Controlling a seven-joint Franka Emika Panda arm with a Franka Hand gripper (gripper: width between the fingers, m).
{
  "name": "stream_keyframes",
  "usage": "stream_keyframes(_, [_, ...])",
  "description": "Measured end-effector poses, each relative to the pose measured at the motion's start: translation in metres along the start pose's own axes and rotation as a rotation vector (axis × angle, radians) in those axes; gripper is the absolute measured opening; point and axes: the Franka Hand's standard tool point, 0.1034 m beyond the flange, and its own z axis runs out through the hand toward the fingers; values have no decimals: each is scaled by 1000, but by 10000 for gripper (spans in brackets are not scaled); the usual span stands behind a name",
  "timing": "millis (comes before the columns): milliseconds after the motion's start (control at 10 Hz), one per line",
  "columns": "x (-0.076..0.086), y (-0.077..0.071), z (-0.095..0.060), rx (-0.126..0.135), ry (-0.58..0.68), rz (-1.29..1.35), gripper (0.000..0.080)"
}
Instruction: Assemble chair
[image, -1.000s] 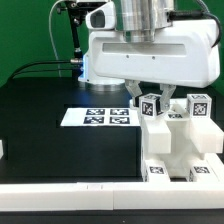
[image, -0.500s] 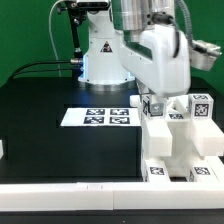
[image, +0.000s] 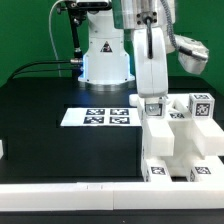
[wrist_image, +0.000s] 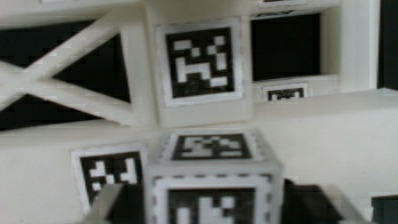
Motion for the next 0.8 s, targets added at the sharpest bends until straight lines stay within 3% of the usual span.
stream_keyframes(200, [-1, 1, 1, -3, 1, -8, 605])
stream_keyframes(400, [-8, 0, -5, -14, -10, -36, 642])
stream_keyframes(600, [-10, -11, -30, 6, -33, -49, 647])
stream_keyframes(800, [-10, -9, -24, 3, -27, -50, 649])
